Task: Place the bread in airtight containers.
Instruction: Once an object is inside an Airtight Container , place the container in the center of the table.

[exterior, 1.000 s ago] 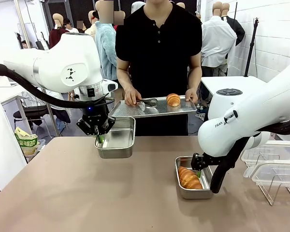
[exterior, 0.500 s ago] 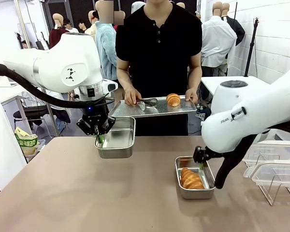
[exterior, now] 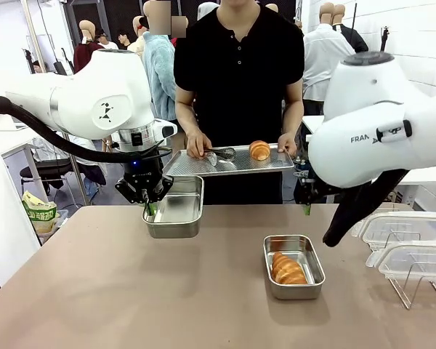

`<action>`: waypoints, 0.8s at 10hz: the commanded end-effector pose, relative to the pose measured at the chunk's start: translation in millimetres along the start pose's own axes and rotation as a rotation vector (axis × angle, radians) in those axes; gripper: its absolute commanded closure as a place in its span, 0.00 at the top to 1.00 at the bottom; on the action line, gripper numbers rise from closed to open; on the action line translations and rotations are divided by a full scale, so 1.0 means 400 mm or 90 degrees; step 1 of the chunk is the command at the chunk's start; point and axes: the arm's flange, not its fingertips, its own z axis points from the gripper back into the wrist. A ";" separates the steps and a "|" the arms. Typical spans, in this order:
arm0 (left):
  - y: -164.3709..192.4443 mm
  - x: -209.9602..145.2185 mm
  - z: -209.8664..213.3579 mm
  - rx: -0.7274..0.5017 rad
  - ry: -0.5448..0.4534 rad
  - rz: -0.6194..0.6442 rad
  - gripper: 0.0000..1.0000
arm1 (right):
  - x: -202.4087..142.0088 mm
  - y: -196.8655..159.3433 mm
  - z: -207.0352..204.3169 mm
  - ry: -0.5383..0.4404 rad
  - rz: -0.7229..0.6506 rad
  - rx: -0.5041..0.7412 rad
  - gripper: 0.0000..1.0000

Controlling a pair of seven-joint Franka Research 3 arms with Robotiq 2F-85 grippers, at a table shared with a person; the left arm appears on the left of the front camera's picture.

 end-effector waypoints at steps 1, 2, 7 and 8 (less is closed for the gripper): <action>0.003 0.003 0.010 0.000 -0.006 0.001 0.00 | 0.012 -0.002 -0.004 0.009 -0.028 -0.039 1.00; 0.003 0.003 0.010 0.000 -0.006 0.001 0.00 | 0.019 -0.007 -0.012 0.020 -0.033 -0.036 1.00; 0.003 0.003 0.010 0.000 -0.006 0.001 0.00 | 0.012 -0.017 -0.001 0.017 -0.023 -0.016 1.00; 0.003 0.003 0.010 0.000 -0.006 0.001 0.00 | 0.012 -0.017 -0.001 0.017 -0.023 -0.016 1.00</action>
